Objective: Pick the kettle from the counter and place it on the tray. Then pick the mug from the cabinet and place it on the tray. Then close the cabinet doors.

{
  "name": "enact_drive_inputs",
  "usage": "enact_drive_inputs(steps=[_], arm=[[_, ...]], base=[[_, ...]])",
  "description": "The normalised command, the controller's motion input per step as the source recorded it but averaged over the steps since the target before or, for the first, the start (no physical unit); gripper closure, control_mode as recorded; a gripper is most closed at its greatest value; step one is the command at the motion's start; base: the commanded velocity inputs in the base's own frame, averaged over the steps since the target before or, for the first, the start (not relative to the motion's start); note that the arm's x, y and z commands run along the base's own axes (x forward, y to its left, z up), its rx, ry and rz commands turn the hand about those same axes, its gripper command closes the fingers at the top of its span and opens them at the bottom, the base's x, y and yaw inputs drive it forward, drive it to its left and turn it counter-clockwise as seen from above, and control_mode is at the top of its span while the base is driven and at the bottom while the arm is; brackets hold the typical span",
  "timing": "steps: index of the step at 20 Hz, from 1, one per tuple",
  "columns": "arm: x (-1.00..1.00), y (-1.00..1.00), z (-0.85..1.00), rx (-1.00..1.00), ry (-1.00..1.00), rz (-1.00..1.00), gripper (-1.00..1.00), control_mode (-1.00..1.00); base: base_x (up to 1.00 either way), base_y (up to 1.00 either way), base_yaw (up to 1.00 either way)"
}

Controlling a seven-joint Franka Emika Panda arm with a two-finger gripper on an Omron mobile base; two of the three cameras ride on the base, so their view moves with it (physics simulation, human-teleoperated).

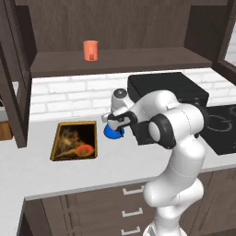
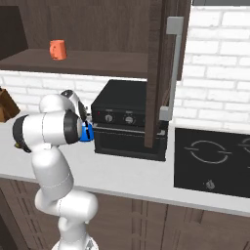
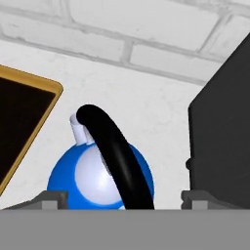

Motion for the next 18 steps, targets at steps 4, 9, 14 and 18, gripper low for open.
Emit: enact_drive_inputs(steps=[4, 9, 14, 18], arm=[[0.0, 0.0, 0.0, 0.0, 0.01, 0.0, 1.0, -1.0], [-0.01, 0.01, 0.0, 0.0, -0.02, 0.0, 1.0, -1.0], [-0.14, 0.18, 0.29, 0.0, -0.04, -0.01, 1.0, -1.0], [-0.31, 0.2, 0.46, 0.0, -0.09, -0.04, 1.0, -1.0]], base=[[0.0, 0.0, 0.0], [0.0, 0.0, 0.0], [0.0, 0.0, 0.0], [0.0, 0.0, 0.0]])
